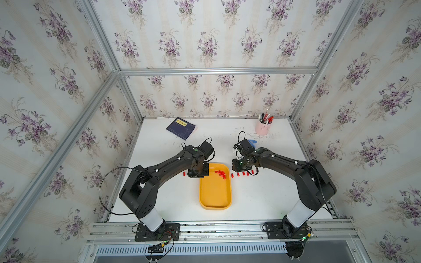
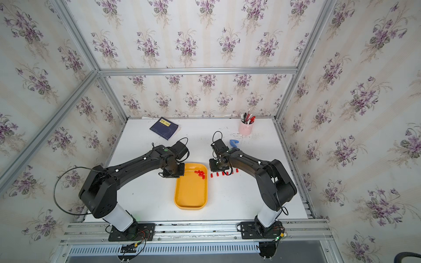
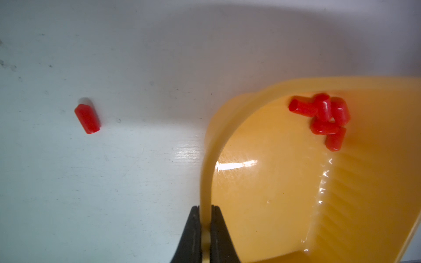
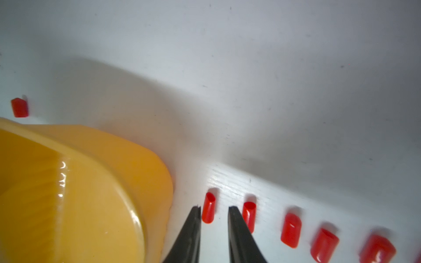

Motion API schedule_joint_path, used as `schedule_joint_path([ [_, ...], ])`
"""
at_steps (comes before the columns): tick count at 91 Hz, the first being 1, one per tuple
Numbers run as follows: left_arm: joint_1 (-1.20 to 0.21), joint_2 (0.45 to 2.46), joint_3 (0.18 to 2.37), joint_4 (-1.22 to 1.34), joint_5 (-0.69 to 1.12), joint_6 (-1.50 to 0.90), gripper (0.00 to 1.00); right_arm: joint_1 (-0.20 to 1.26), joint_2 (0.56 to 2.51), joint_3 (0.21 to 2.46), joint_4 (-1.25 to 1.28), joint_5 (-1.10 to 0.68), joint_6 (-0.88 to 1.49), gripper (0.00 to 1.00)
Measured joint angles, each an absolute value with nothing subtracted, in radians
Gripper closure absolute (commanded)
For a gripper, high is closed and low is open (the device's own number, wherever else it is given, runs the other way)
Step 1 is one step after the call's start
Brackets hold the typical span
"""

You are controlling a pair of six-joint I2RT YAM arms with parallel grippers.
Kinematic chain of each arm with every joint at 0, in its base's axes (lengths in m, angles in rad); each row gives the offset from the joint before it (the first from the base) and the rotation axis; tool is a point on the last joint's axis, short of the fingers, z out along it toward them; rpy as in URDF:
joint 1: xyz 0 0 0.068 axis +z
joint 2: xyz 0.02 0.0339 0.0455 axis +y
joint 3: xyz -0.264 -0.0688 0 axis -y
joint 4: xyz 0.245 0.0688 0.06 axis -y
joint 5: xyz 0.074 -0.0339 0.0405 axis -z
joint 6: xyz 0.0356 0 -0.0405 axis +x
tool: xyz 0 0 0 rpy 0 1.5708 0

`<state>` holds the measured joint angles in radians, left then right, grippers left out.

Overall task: Take the screw protection sleeves out of the storage box
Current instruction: Place the screw protection sleeve at the center of the board, then adjust the storage box at the center of the board.

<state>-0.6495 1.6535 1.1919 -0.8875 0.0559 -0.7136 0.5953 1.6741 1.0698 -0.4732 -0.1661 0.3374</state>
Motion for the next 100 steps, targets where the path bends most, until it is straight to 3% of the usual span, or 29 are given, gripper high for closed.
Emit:
schedule_joint_path([
  [32, -0.649, 1.654, 1.191, -0.882, 0.056, -0.714, 0.96, 0.606, 1.57, 1.075, -0.496, -0.189, 0.342, 0.73],
  [49, -0.649, 1.654, 1.191, -0.877, 0.056, -0.714, 0.96, 0.709, 1.505, 1.075, -0.477, -0.248, 0.367, 0.72],
  [83, -0.649, 1.652, 1.192, -0.875, 0.063, -0.714, 0.97, 0.778, 1.632, 1.095, -0.476, -0.25, 0.39, 0.73],
  [100, -0.649, 1.642, 1.171, -0.865, 0.066, -0.716, 0.97, 0.778, 1.552, 1.113, -0.492, -0.213, 0.421, 0.65],
])
